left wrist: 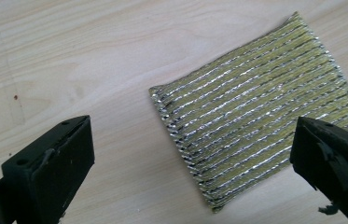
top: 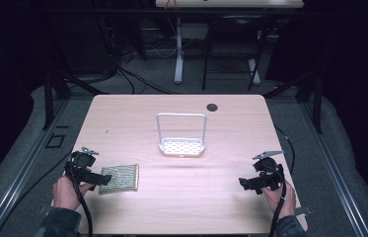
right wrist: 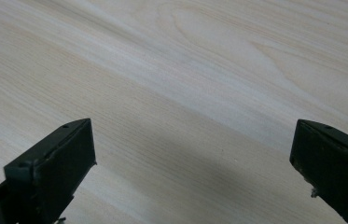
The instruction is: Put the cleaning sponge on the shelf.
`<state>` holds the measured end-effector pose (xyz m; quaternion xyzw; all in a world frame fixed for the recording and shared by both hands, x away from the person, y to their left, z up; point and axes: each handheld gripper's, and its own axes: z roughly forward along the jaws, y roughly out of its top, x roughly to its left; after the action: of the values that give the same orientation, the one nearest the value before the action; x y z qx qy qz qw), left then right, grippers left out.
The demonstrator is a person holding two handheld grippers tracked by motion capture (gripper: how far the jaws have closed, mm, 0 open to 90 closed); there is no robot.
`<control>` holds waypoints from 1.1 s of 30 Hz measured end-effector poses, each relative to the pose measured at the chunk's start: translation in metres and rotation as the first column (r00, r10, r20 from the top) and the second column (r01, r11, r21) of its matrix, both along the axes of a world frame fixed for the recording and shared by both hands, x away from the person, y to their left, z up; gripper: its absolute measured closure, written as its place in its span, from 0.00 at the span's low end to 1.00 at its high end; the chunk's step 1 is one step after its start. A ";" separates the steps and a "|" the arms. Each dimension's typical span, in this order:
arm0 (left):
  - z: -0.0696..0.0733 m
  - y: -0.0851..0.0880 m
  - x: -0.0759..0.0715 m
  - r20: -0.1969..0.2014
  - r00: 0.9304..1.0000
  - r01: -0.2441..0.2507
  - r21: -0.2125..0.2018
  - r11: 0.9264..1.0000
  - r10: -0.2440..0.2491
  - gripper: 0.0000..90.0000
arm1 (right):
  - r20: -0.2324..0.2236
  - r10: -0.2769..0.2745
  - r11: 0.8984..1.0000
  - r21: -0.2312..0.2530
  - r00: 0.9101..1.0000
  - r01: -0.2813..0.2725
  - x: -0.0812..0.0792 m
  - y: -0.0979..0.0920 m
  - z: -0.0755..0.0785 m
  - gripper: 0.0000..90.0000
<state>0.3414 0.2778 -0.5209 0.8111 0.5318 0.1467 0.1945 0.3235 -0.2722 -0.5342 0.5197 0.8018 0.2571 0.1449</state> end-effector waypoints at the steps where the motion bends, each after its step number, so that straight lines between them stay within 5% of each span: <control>1: 0.000 -0.001 0.000 0.002 1.000 0.004 -0.005 1.000 -0.004 0.00 | 0.000 0.000 1.000 0.000 1.000 0.000 0.000 0.000 0.000 0.00; 12: -0.001 -0.025 0.001 -0.001 0.999 0.035 -0.060 0.998 -0.035 0.00 | -0.007 0.020 1.000 -0.002 1.000 -0.020 0.000 0.004 0.000 0.00; 17: -0.003 -0.031 0.003 -0.007 0.999 0.053 -0.053 0.997 -0.053 0.00 | -0.012 0.030 1.000 -0.007 0.999 -0.030 0.001 0.006 -0.001 0.00; 33: -0.023 -0.038 0.018 -0.099 0.994 0.030 -0.083 0.996 -0.038 0.00 | -0.024 0.022 1.000 0.018 0.999 -0.022 0.004 0.005 -0.004 0.01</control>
<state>0.3594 0.2401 -0.5438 0.8178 0.5325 0.0806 0.2030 0.3274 -0.2672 -0.5377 0.5153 0.8068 0.2595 0.1277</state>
